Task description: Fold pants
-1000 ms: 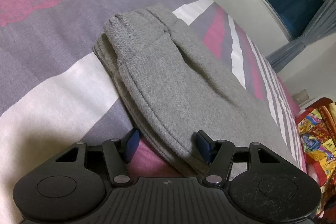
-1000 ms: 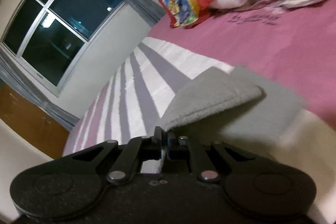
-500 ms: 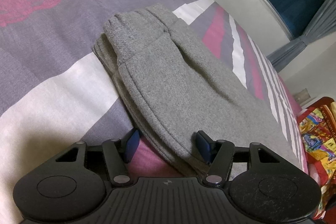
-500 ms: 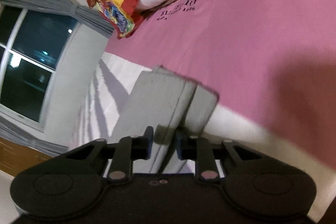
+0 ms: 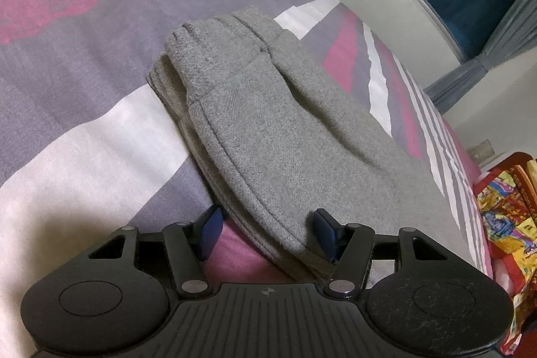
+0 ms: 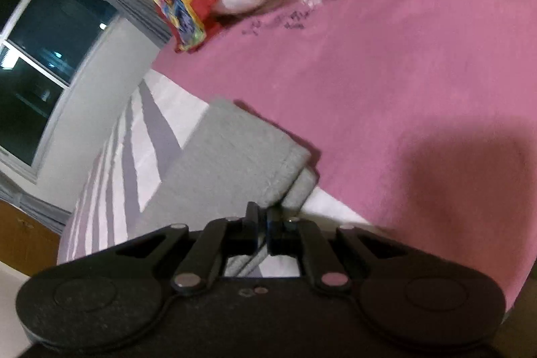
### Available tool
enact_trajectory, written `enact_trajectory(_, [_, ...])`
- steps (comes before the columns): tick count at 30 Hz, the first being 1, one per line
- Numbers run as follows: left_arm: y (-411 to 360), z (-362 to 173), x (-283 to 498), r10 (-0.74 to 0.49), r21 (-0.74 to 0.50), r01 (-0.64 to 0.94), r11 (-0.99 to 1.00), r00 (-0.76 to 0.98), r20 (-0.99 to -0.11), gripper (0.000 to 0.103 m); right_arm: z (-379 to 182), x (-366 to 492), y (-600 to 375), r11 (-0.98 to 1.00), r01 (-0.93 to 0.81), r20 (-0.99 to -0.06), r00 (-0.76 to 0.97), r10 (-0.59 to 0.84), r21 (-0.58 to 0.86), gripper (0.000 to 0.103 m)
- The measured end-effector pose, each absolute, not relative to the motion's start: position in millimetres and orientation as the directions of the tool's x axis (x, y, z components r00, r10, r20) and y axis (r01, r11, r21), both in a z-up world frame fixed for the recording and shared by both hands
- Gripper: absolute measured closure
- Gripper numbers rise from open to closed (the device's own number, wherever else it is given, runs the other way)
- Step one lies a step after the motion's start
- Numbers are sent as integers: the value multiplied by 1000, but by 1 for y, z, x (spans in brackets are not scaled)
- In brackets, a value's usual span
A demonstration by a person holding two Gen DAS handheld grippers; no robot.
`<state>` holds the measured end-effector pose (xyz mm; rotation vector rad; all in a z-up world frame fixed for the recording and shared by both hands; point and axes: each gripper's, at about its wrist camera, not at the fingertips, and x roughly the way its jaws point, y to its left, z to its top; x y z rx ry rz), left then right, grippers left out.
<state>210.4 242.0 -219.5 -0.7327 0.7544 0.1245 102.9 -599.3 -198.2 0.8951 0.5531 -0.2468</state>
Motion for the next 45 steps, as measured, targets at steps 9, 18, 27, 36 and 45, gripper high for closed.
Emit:
enact_trajectory(9, [244,-219,207,-158,-567,-344,748,738,-656,43,-200,107,-600,622,440,-578,816,24,647,98])
enact_trajectory(18, [245,-220,205,-159,-566,-327,757,748,-644,43,-197,106,-597,599,390,-548,831,99,700,83])
enact_trajectory(27, [242,-221,203,-155,-564,-322,760,753,-640,43,-93,118,-554,800,93,-303,946,114,592,98])
enact_trajectory(36, [242,-221,201,-160,-565,-318,761,752,-640,43,-192,124,-599,718,369,-595,800,79,590,99])
enact_trajectory(45, [241,-222,199,-160,-567,-313,762,757,-633,43,-187,109,-595,665,363,-544,836,79,653,98])
